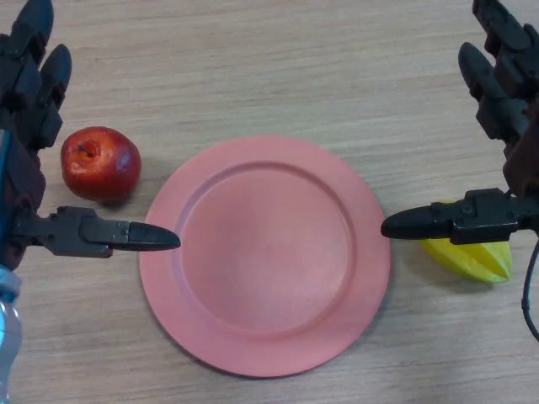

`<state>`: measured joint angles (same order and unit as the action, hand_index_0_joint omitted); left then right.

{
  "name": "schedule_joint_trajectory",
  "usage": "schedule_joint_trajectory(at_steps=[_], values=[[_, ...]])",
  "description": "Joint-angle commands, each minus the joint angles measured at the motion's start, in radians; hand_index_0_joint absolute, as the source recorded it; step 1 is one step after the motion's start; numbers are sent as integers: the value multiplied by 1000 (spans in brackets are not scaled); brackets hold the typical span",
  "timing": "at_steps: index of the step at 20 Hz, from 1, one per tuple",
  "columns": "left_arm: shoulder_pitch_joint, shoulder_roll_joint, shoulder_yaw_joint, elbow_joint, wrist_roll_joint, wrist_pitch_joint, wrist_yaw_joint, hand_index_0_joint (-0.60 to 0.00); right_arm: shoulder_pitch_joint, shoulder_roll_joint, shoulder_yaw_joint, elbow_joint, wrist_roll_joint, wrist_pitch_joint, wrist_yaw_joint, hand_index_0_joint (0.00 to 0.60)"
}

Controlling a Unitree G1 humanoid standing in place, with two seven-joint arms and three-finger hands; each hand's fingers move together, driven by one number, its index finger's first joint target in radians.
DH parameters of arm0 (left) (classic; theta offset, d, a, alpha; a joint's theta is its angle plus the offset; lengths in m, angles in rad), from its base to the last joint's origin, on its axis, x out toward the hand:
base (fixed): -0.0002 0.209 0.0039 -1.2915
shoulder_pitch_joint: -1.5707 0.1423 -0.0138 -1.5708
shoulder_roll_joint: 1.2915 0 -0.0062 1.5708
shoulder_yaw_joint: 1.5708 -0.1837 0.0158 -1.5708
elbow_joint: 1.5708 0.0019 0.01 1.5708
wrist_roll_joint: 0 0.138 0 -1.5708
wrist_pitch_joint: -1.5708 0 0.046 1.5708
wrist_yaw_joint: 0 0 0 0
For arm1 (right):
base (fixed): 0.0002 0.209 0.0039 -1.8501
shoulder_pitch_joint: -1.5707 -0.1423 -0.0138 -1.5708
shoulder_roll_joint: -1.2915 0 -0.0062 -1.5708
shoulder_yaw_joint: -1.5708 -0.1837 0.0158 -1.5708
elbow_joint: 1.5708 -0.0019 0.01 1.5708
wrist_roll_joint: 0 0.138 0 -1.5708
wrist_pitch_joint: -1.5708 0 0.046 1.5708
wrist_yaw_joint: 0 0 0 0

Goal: Pick up the yellow starfruit and place it on the plate

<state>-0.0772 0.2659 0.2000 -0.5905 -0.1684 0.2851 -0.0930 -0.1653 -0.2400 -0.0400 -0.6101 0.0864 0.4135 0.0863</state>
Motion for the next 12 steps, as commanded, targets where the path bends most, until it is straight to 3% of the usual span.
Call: schedule_joint_trajectory(at_steps=[1,12], values=[[-20,35,28,-65,-6,-140,22,0,-24,-26,-50,-61,22,-120,-19,0],[-49,38,1,-16,35,-163,20,0,-38,-35,-55,-25,-12,-134,-10,0]])
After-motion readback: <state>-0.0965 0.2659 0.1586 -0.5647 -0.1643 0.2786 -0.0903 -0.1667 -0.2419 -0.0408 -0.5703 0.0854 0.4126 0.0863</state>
